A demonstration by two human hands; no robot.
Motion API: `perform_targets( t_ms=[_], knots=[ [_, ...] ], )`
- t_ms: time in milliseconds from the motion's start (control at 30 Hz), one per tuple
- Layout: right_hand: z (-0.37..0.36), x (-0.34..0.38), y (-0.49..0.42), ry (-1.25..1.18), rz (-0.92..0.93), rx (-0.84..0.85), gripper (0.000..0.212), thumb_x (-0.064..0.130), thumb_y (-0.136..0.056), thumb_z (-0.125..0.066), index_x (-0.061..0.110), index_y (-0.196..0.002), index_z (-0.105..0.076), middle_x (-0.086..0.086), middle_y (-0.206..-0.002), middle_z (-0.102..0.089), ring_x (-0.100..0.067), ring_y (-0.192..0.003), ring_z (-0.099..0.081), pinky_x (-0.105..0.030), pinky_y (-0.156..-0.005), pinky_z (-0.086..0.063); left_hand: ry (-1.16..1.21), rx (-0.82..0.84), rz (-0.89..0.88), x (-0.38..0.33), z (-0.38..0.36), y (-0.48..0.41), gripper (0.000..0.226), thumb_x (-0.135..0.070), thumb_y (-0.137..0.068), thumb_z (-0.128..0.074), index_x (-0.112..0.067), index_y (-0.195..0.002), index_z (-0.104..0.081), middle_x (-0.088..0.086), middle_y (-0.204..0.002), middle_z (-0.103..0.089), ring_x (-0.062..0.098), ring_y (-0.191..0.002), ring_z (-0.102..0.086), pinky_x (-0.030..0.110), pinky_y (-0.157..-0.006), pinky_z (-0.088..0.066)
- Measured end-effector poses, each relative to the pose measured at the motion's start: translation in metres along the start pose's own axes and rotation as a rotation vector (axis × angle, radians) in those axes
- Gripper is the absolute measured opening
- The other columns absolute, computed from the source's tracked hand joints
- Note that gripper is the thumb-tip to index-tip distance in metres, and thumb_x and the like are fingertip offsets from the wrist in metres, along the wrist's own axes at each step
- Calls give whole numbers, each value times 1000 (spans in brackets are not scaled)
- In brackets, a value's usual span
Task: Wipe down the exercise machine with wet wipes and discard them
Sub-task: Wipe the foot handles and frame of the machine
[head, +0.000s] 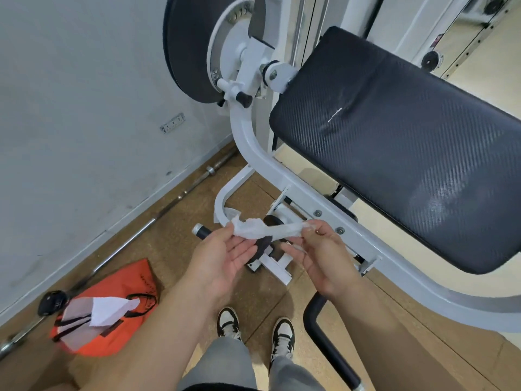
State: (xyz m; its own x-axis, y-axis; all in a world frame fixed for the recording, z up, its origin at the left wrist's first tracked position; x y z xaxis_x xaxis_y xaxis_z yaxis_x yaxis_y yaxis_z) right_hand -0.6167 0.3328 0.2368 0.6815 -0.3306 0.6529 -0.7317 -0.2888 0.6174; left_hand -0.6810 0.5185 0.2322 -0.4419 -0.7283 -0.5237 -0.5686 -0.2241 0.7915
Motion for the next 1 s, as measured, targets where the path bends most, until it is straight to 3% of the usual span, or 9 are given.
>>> perform_targets(
  t_ms=[167, 300, 367, 433, 533, 633, 700, 800, 1000],
  knots=[
    [22, 13, 7, 521, 62, 350, 8, 12, -94, -67, 15, -89, -72, -19, -112, -68, -24, -95, -65, -39, -84, -58, 71, -78, 15, 11, -18, 0, 24, -19, -108, -48, -6, -125, -59, 18, -105, -78, 31, -94, -77, 47, -85, -60],
    [38, 2, 2, 1234, 128, 489, 3, 26, -82, -76, 25, -83, -73, 9, -111, -60, 1, -97, -59, -22, -88, -47, 111, -115, 14, 8, -28, -7, 25, -18, -106, -52, -8, -129, -55, 16, -110, -76, 30, -95, -77, 47, -80, -62],
    [42, -6, -7, 1352, 89, 486, 5, 28, -89, -77, 25, -92, -77, 13, -115, -58, 1, -103, -59, -17, -88, -47, 91, -112, 0, 6, -31, -12, 22, -19, -105, -54, -10, -125, -58, 14, -111, -76, 27, -96, -77, 44, -78, -62],
    [38, -12, -14, 1215, 55, 426, 11, 33, -92, -76, 22, -95, -77, 9, -111, -64, -1, -103, -62, -14, -86, -47, 45, -101, -4, 5, -31, -19, 20, -21, -105, -54, -13, -122, -62, 11, -107, -78, 25, -95, -77, 42, -80, -62],
    [22, -22, -30, 858, -15, 180, 34, 49, -85, -81, 27, -108, -68, 7, -115, -71, -10, -107, -68, -34, -94, -55, -32, -61, -4, 5, -27, -33, 24, -23, -106, -51, -13, -122, -65, 11, -106, -79, 26, -100, -76, 47, -92, -60],
    [7, -36, -55, 716, -48, 222, 72, 55, -71, -86, 37, -134, -57, 15, -136, -64, -6, -128, -59, -43, -110, -48, -52, -79, -20, 6, -16, -55, 24, -26, -106, -53, -17, -126, -62, 13, -112, -76, 31, -99, -75, 49, -89, -60],
    [4, -46, -68, 665, -106, 368, 65, 48, -78, -85, 34, -136, -62, 12, -138, -66, -11, -134, -57, -47, -115, -42, -65, -82, -9, 6, -10, -68, 21, -32, -106, -52, -24, -124, -59, 12, -113, -76, 34, -98, -75, 54, -91, -59],
    [8, -55, -84, 554, -161, 423, 20, 34, -82, -82, 27, -99, -74, -6, -107, -69, -23, -106, -63, -39, -102, -44, -169, -87, -20, 10, -2, -87, 22, -37, -105, -53, -24, -121, -60, 7, -108, -78, 28, -98, -76, 52, -91, -59],
    [40, -88, -116, 591, -170, 4, 21, 35, -84, -84, 17, -85, -73, -6, -91, -72, -26, -88, -67, -39, -77, -55, -363, -239, -117, 10, 16, -118, 30, -15, -93, -73, -24, -118, -59, 5, -112, -74, 25, -98, -74, 53, -89, -60]
  ],
)
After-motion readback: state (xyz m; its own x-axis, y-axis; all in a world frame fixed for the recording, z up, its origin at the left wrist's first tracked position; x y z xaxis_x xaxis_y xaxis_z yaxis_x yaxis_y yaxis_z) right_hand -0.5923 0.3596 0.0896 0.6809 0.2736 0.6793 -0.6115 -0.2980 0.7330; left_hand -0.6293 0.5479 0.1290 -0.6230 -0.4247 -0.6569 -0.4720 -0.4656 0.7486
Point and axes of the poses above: each hand's wrist, its own y-axis away from the middle knuckle, its own z-axis out of the back of the hand, x = y × z, the point moved 3 cm from there along -y, towards the middle knuckle
